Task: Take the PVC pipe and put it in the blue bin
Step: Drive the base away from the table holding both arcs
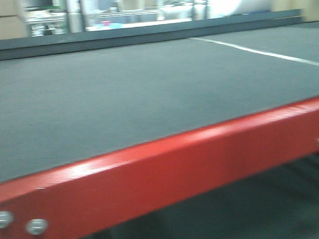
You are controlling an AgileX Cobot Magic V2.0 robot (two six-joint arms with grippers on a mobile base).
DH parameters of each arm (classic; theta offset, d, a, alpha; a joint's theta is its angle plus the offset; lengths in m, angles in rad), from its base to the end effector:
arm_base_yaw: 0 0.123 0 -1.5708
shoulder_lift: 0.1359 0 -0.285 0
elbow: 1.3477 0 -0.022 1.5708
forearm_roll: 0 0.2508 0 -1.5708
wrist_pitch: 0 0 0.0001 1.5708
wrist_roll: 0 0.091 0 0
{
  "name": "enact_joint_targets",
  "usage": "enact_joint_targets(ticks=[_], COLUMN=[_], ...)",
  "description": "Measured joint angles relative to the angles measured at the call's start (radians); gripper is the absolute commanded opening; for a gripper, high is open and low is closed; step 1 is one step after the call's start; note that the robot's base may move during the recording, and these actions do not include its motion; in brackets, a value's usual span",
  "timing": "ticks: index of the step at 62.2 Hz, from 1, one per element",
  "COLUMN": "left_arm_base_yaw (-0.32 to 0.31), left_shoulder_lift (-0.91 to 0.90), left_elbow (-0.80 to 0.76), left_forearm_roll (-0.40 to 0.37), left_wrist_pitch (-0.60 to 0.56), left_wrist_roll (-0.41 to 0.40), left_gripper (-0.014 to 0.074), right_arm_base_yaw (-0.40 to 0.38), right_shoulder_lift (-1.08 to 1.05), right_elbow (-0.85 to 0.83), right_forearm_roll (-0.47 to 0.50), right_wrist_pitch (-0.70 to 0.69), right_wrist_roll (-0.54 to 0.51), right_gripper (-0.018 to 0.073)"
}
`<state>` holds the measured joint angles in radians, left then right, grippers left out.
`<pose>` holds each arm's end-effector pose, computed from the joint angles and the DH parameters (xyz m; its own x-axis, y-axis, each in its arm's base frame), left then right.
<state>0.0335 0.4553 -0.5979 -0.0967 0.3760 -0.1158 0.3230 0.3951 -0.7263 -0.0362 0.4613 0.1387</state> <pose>0.0926 -0.0001 0.3472 -0.1413 -0.2091 -0.9676 -0.0279 0.9779 -0.2072 0.0625 0.0194 0.3853 -0.0722 0.0877 -0.9935 -0.2961 0.9493 0.1053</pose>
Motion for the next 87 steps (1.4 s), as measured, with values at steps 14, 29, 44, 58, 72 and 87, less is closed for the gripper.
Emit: enact_joint_targets(ticks=[14, 29, 44, 58, 72, 87], left_arm_base_yaw=[0.000, 0.000, 0.000, 0.000, 0.000, 0.000], left_shoulder_lift=[0.000, 0.000, 0.000, 0.000, 0.000, 0.000], left_elbow=[0.000, 0.000, 0.000, 0.000, 0.000, 0.000], left_forearm_roll=[0.000, 0.000, 0.000, 0.000, 0.000, 0.000], left_wrist_pitch=[0.000, 0.000, 0.000, 0.000, 0.000, 0.000], left_wrist_roll=[0.000, 0.000, 0.000, 0.000, 0.000, 0.000], left_gripper=[-0.0111, -0.0111, -0.0111, -0.0111, -0.0111, -0.0111], right_arm_base_yaw=[0.000, 0.000, 0.000, 0.000, 0.000, 0.000], right_shoulder_lift=[0.000, -0.004, -0.006, -0.006, -0.006, -0.006], right_elbow=[0.000, 0.000, 0.000, 0.000, 0.000, 0.000], right_forearm_roll=[0.000, -0.001, -0.001, -0.001, -0.001, -0.001], right_wrist_pitch=[0.000, -0.001, -0.002, -0.002, -0.002, -0.002], right_wrist_roll=[0.000, 0.000, 0.000, 0.000, 0.000, 0.000], right_gripper=[-0.0168, -0.0168, -0.0168, -0.0168, -0.0168, -0.0168])
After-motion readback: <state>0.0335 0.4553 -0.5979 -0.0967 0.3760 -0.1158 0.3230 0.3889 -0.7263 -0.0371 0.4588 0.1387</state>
